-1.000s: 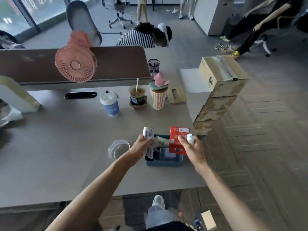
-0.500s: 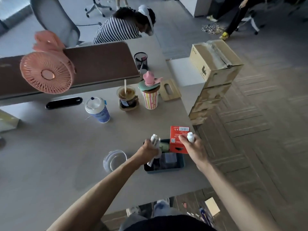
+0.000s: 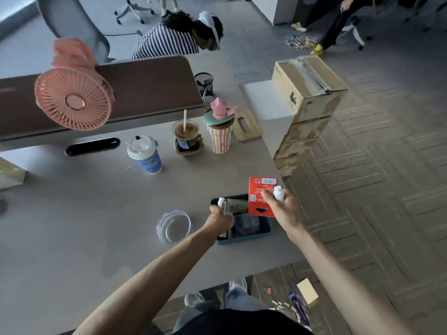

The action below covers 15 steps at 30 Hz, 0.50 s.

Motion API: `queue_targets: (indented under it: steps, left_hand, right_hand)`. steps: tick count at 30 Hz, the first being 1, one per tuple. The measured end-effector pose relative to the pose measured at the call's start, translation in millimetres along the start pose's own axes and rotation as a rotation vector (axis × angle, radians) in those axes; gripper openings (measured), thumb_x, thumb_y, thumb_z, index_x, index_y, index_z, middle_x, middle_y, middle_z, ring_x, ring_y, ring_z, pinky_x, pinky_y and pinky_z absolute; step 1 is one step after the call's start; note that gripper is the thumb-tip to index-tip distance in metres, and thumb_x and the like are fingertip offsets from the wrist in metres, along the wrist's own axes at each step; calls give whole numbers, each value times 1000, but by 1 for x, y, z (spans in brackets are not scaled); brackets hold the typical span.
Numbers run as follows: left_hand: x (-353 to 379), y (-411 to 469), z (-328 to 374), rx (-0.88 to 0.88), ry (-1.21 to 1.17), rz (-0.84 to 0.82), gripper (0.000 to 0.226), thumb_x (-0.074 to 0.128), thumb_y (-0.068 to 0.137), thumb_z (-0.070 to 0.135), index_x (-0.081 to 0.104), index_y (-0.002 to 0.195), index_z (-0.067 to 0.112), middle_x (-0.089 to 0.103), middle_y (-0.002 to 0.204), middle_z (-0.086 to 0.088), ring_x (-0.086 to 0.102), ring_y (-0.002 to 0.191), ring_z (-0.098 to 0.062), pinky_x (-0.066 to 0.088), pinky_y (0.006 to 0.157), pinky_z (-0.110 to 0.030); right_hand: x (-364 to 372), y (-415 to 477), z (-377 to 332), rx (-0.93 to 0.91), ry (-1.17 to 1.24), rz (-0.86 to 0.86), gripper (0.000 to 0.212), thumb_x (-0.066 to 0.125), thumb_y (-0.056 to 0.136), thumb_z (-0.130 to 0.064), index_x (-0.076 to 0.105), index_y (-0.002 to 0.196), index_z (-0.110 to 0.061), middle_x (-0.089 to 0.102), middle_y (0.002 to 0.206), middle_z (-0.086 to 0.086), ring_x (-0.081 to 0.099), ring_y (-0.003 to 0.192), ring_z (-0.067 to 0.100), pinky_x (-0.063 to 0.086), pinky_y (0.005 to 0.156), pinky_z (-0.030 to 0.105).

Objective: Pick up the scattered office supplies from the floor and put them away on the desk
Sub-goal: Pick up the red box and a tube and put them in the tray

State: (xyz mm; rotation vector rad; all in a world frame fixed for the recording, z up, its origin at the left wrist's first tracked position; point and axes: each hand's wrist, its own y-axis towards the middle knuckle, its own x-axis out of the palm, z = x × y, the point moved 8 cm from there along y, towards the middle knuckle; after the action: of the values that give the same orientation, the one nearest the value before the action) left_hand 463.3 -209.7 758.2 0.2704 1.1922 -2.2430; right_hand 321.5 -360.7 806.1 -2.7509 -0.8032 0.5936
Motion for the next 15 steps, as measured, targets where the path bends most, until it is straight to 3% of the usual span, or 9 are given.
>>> queue_targets:
  steps: [3, 10, 13, 15]
  left_hand:
    - [0, 3, -3, -15, 22, -6, 54, 49, 90, 9, 26, 138, 1, 47, 132, -22, 50, 118, -36, 37, 78, -31]
    - [5, 2, 0, 53, 191, -22, 45, 41, 94, 8, 27, 136, 3, 47, 132, -21, 50, 119, -34, 35, 78, -27]
    - [7, 2, 7, 186, 286, -22, 17, 36, 95, 11, 33, 111, 7, 52, 121, -22, 52, 108, -36, 38, 76, -32]
    - [8, 2, 16, 335, 392, 0, 22, 34, 97, 15, 38, 117, 6, 56, 115, -20, 54, 100, -38, 42, 76, -39]
  right_hand:
    - [1, -2, -1, 4, -3, 1, 29, 65, 90, -37, 61, 101, -10, 69, 84, -6, 63, 72, -1, 40, 50, 3]
    - [6, 2, -7, 0, -2, -7, 31, 65, 90, -37, 59, 102, -9, 69, 88, -1, 64, 74, 2, 41, 51, 4]
    - [7, 7, -9, 1, -7, 1, 32, 65, 89, -40, 59, 100, -11, 70, 87, -2, 65, 74, 4, 42, 56, 9]
    - [6, 10, -10, -1, -15, 4, 34, 66, 88, -42, 60, 101, -11, 71, 89, -1, 66, 76, 6, 42, 61, 15]
